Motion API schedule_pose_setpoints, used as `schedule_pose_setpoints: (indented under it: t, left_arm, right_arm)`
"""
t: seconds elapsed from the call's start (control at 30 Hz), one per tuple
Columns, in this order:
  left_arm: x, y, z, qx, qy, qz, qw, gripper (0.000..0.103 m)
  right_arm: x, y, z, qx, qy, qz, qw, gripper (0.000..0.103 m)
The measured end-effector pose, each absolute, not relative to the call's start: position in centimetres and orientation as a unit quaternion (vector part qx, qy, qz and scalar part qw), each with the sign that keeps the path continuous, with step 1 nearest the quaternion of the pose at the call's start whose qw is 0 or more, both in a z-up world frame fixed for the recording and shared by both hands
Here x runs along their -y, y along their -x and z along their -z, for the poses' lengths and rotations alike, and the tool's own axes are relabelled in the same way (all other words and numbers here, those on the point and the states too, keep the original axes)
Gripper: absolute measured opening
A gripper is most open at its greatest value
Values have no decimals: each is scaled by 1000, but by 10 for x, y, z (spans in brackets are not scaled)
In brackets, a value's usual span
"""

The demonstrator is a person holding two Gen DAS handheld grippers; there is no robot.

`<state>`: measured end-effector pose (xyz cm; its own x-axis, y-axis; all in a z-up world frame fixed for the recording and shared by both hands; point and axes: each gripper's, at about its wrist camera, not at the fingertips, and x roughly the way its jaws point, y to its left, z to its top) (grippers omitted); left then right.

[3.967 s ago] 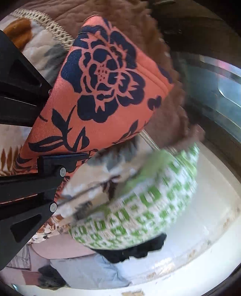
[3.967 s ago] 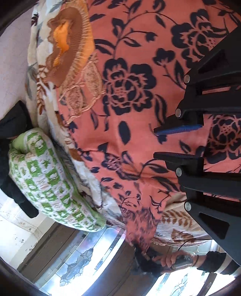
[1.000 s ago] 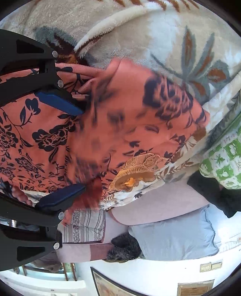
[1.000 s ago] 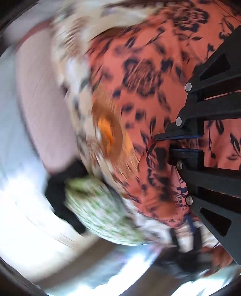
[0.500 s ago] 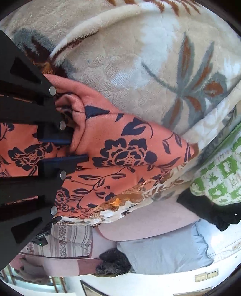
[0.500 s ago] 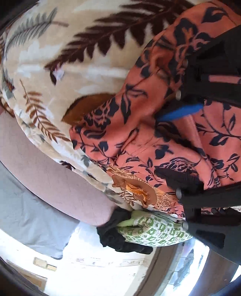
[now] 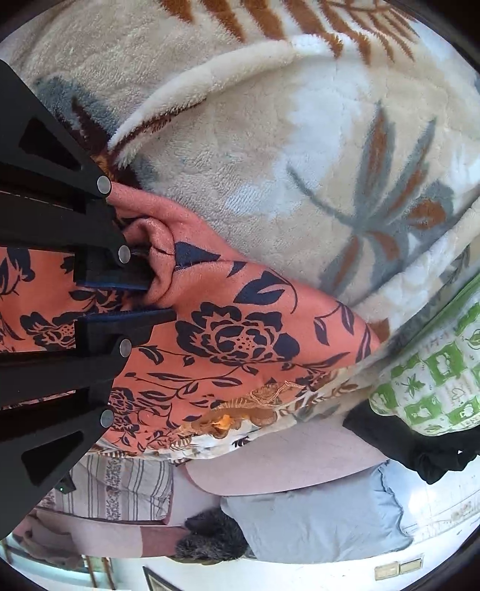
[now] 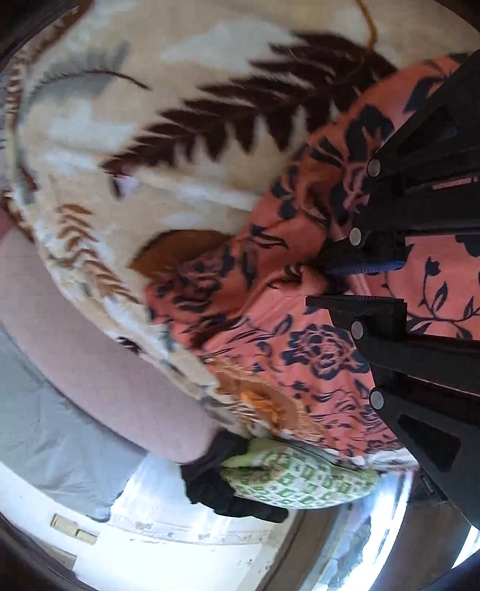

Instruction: Fold small clothes

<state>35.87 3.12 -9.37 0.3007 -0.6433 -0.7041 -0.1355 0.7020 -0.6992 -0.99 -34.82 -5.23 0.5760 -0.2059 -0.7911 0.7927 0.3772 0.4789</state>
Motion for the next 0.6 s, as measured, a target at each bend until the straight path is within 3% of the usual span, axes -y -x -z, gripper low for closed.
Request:
schedule_pose_setpoints:
  t: [0.03,0.1,0.2,0.23,0.27,0.3,0.4,0.53,0.6]
  left_arm:
    - [-30,-358,94,-566,342,173,730,10]
    - [-28,-356,92,-565,335,173,734,10]
    - [-24,-358,90,-562,319,172,743,14]
    - [-21,-360,90,-561,314,173,746,15]
    - [-20,-359,89,-560,310,174,748,16]
    - [-19,-359,87,-560,306,175,750,17]
    - [-18,-359,86,-562,300,176,751,18]
    - [-15,-363,89,-566,296,180,748,18]
    - [-16,-361,86,-569,298,190,743,21]
  right_arm:
    - [350,9,45,-312,-444,331,772,20]
    - [360,0,33,-297,-429,338,783,41]
    - [374,-25,41,-331,-404,337,783,48]
    - [376,-33,48,-353,-392,335,781,48]
    - [376,-45,55,-387,-374,331,775,33]
    - [374,-54,55,-404,-346,329,781,9]
    - [379,-40,46,-346,-367,340,794,8]
    - [391,-29,66,-397,-363,360,762,5]
    - [377,-26,43,-384,-335,376,774,16]
